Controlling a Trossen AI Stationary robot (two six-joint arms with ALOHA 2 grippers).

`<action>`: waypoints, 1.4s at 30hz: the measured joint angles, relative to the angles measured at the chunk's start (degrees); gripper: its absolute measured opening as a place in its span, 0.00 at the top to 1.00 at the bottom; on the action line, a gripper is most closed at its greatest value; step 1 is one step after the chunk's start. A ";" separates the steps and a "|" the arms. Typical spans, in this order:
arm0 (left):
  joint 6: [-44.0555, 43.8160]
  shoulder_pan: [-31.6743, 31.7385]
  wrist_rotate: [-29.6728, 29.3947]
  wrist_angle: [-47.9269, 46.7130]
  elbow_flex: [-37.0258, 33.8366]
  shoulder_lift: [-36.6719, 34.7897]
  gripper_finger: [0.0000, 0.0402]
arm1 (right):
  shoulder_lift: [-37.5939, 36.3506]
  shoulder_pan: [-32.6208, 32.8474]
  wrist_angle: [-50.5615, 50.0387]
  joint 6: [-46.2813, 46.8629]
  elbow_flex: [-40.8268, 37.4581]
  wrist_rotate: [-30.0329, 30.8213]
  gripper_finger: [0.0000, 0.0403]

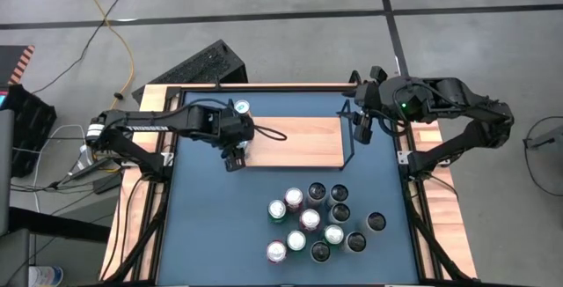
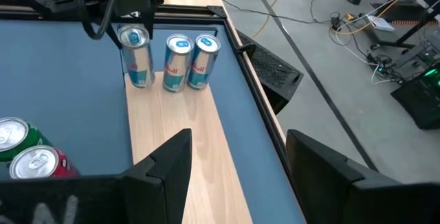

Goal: Place canned beverage on shelf
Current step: Put the blue soda can on the shelf aligned with the other blue soda cans

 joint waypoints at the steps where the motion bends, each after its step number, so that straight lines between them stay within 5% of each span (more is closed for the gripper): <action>1: 0.37 0.21 0.00 -0.08 0.00 0.00 0.44 | 0.00 0.00 0.00 0.19 0.00 0.00 0.44; 42: 2.05 2.09 4.39 3.50 -3.93 0.02 0.36 | 0.00 0.00 -0.26 0.19 -0.02 -0.13 0.44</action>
